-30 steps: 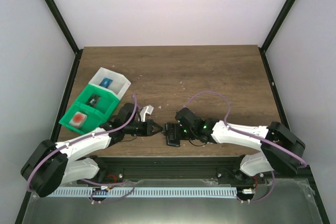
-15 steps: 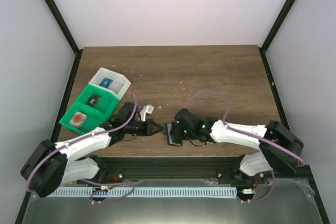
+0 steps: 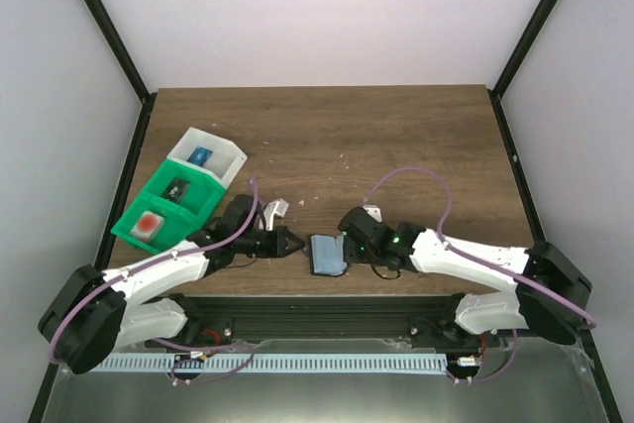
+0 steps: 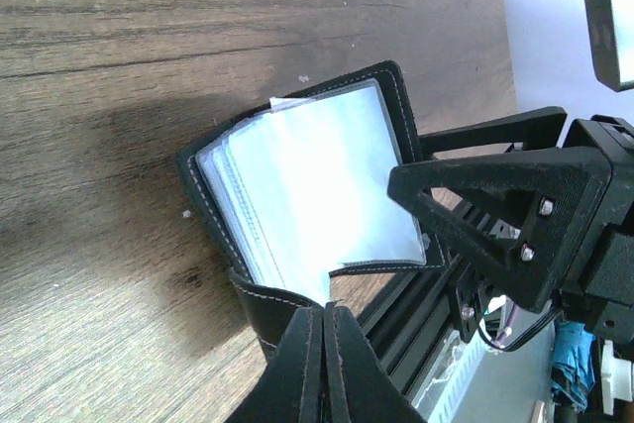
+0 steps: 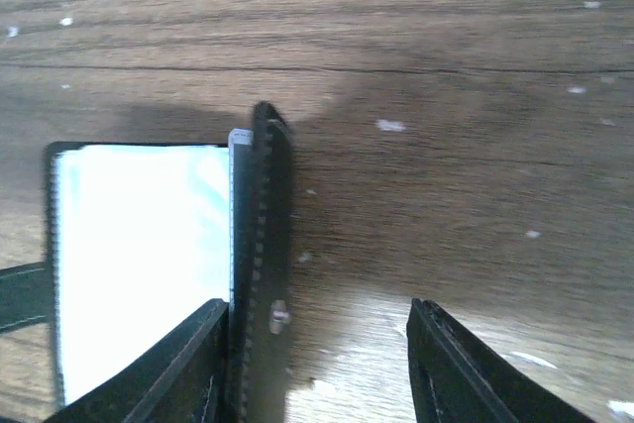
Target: Take the credit cards out of the card holder
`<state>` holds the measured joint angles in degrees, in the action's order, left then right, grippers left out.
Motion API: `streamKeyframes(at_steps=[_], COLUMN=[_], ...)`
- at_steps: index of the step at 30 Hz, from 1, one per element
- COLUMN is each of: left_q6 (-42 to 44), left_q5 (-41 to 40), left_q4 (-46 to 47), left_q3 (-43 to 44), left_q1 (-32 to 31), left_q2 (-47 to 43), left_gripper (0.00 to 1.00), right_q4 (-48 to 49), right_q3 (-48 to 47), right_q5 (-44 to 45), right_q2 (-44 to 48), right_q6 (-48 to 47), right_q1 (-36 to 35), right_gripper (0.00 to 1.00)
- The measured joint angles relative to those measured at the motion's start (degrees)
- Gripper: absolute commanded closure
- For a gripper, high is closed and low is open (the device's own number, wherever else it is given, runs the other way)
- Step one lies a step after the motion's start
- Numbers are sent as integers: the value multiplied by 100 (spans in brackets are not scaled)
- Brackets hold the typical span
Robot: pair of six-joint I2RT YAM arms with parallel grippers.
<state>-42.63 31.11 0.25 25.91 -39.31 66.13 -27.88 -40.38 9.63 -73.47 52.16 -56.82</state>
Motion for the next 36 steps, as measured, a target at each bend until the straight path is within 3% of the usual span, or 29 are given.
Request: streamKeyframes(at_steps=[6, 15, 19, 22, 30, 36], left_q6=[2, 0, 0, -4, -20, -17], left_q5=[-24, -22, -22, -24, -33, -46], left_q4=[-35, -37, -37, -37, -37, -83], left_q3=[0, 0, 0, 0, -22, -22], left_q1=[0, 0, 0, 0, 0, 0], left_q2=[-57, -87, -160, -177, -203, -201], left_gripper=[100, 100, 100, 100, 100, 100], right_q4=[-647, -1204, -647, 13, 896, 1064], right_q3=[4, -144, -232, -221, -122, -81], right_q5=[466, 531, 46, -345, -868, -986], right_q2=[273, 426, 973, 1174, 9, -577], right_q6=[393, 531, 278, 136, -195, -271], right_q1=[0, 0, 0, 0, 0, 0], right_gripper=[41, 50, 53, 47, 30, 29])
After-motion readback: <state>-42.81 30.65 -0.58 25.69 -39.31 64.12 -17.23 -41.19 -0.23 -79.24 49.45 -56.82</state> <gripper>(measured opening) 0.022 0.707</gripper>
